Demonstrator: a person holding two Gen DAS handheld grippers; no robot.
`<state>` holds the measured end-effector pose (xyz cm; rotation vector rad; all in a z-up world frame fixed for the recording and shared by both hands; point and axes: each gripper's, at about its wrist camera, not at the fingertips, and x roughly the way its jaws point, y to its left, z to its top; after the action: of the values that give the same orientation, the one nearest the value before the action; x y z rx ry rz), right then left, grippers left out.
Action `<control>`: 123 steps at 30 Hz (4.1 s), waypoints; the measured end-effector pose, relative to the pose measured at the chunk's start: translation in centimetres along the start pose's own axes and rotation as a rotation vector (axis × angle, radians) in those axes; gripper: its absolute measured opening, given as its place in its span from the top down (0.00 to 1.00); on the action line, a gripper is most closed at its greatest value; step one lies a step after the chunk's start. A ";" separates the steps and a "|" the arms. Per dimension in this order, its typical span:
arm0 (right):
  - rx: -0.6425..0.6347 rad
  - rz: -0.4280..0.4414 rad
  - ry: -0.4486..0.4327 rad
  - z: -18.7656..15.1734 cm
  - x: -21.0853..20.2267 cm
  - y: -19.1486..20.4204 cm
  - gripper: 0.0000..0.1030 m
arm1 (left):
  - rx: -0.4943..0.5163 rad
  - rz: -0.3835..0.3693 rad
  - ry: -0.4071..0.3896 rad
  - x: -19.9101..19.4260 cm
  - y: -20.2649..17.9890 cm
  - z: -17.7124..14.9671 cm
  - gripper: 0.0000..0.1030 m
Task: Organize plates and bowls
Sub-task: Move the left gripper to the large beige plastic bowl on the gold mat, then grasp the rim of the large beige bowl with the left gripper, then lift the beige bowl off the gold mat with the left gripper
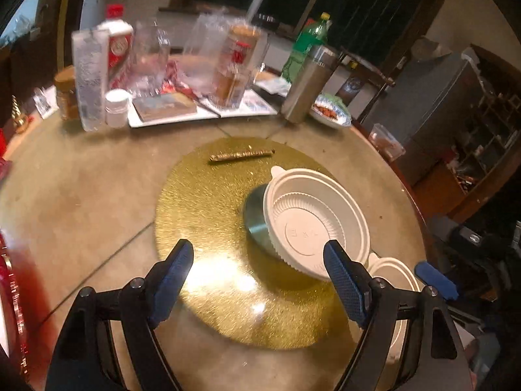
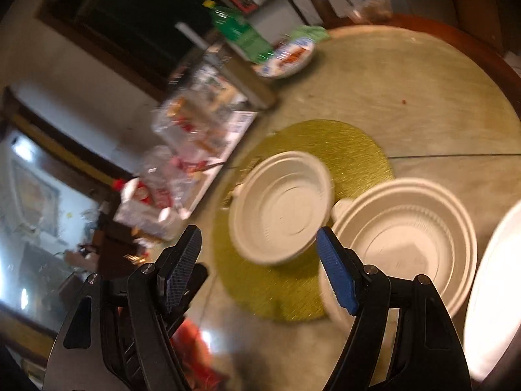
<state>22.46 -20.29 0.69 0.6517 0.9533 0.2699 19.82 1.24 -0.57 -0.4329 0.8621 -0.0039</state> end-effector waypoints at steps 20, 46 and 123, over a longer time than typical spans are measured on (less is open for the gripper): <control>-0.078 -0.273 0.108 4.1 8.7 -0.6 0.29 | 0.019 0.118 0.078 7.0 -1.2 1.4 0.20; -0.183 -0.176 0.096 -5.0 5.2 4.1 0.90 | 0.169 0.207 0.010 -0.5 2.7 -2.5 0.81; -0.279 -0.019 -0.108 -18.4 1.6 3.4 0.90 | 0.262 0.273 -0.093 -7.1 7.0 -10.5 0.80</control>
<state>8.45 -9.62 -5.72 0.3972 0.7998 0.3407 6.29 5.05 -3.92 -0.0676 0.8104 0.1522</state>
